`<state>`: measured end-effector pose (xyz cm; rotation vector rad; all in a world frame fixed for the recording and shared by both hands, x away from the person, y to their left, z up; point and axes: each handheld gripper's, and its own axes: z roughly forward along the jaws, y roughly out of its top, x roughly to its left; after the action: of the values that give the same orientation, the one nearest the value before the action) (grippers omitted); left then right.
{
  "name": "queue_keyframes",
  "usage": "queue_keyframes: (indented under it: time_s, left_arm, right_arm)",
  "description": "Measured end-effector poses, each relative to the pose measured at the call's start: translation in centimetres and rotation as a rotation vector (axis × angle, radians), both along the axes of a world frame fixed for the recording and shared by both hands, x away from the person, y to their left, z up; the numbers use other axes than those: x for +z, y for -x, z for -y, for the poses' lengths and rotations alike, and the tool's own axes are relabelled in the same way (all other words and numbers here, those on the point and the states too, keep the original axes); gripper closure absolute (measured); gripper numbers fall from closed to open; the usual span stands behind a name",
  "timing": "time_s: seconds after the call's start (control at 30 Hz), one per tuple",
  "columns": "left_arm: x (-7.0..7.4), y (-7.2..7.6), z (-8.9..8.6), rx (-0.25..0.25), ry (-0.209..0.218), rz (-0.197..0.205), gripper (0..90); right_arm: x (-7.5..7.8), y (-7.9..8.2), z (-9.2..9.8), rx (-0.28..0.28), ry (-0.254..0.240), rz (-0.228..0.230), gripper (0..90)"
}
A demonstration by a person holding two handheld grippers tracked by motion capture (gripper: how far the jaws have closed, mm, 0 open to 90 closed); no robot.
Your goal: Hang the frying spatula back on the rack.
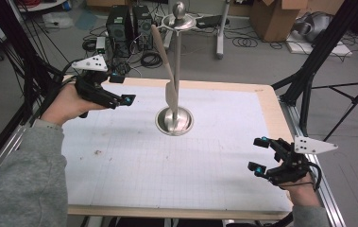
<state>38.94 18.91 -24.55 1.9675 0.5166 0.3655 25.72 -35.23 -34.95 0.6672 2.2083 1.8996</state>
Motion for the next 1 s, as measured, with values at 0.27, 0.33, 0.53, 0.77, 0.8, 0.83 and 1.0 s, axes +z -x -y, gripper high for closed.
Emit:
queue_keyframes:
  time_s: [0.27,0.33,0.53,0.77,0.8,0.83,1.0]
  left_arm:
    - [-0.6,2.0,-2.3,0.002,0.045,0.023,15.0]
    - [-0.8,2.4,-2.7,0.005,0.057,0.031,15.0]
    - [-1.7,3.7,-3.8,0.01,0.08,0.053,15.0]
    - [-3.0,4.8,-4.8,0.032,0.103,0.07,15.0]
    - [-3.3,4.9,-4.9,0.038,0.109,0.072,15.0]
    - [-3.4,5.1,-5.1,0.041,0.112,0.072,15.0]
    - [-4.1,6.0,-5.4,0.043,0.147,0.083,15.0]
  right_arm:
    - [-0.1,-0.2,-0.2,0.0,0.004,-0.005,8.6]
    - [-0.1,-0.2,-0.3,0.003,0.003,-0.005,8.6]
    - [-0.2,-0.3,-0.4,-0.001,0.005,-0.013,8.6]
    - [-0.6,-0.6,-0.6,0.001,0.013,-0.017,8.6]
    - [-0.6,-0.7,-0.7,0.004,0.013,-0.02,8.6]
    - [-0.7,-0.7,-0.7,0.004,0.015,-0.022,8.6]
    - [-0.8,-1.0,-1.0,0.011,0.016,-0.025,8.6]
